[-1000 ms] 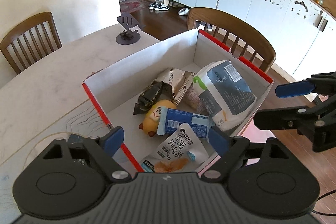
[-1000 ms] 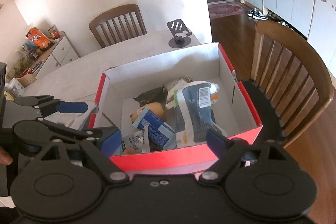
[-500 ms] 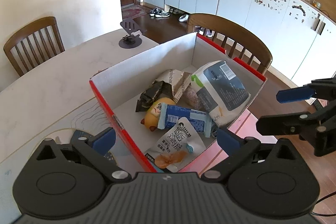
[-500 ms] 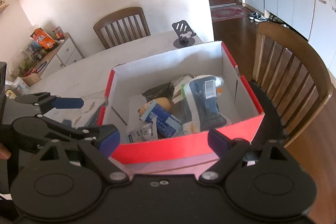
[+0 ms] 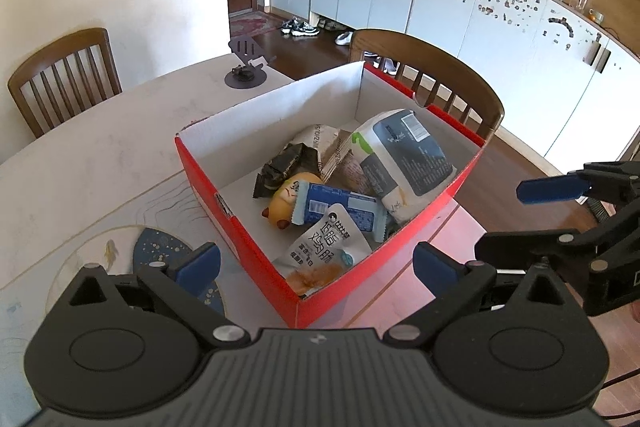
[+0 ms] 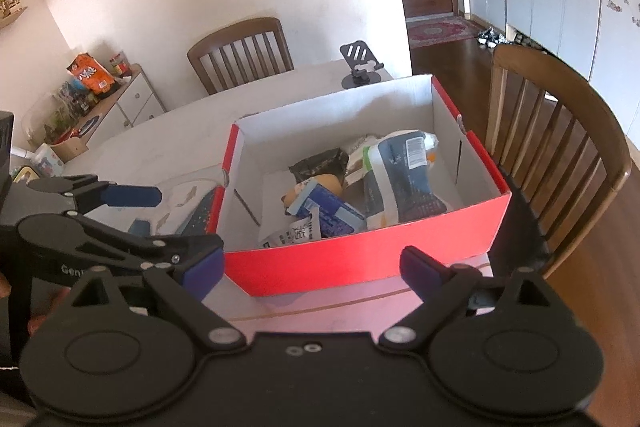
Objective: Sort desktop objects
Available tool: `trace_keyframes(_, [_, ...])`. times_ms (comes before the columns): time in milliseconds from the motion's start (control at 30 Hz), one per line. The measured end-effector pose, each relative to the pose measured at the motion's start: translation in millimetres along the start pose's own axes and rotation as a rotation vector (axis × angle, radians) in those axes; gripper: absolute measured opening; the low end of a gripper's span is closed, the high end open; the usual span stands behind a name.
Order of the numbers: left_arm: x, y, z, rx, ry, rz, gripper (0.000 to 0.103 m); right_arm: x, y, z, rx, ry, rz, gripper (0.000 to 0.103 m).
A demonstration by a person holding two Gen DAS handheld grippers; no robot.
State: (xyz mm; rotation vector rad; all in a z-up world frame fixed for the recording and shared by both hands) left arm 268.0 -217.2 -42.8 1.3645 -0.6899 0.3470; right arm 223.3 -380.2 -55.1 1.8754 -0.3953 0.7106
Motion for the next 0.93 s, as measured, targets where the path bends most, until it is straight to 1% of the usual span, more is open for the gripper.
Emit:
trace_keyframes(100, [-3.5,2.6,1.7,0.008,-0.013,0.013,0.103,-1.2,3.5,-2.1,0.006,0.005,0.024,0.096])
trace_keyframes(267, [-8.9,4.2,-0.4,0.008,0.007,0.014,0.103,-3.1,5.7,-3.2,-0.023,0.017,0.052,0.097])
trace_keyframes(467, [-13.7,8.5,-4.0,0.022,0.014,0.021,0.103,-5.7,9.3,-7.3,-0.025,0.033,0.088,0.097])
trace_keyframes(933, [-18.5,12.0,-7.4,0.021,0.006,0.015,0.103,-8.7,1.9,-8.9,-0.022,0.010,0.070,0.097])
Point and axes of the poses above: each gripper's, at about its wrist camera, not at the fingertips, and y roughly against the way its jaws point, z to its right, x to its top, the point moved 6 cm from there along -y, roughly the way its jaws point, and after that the axes turned 1 degree about -z, right-handed, at the moved point
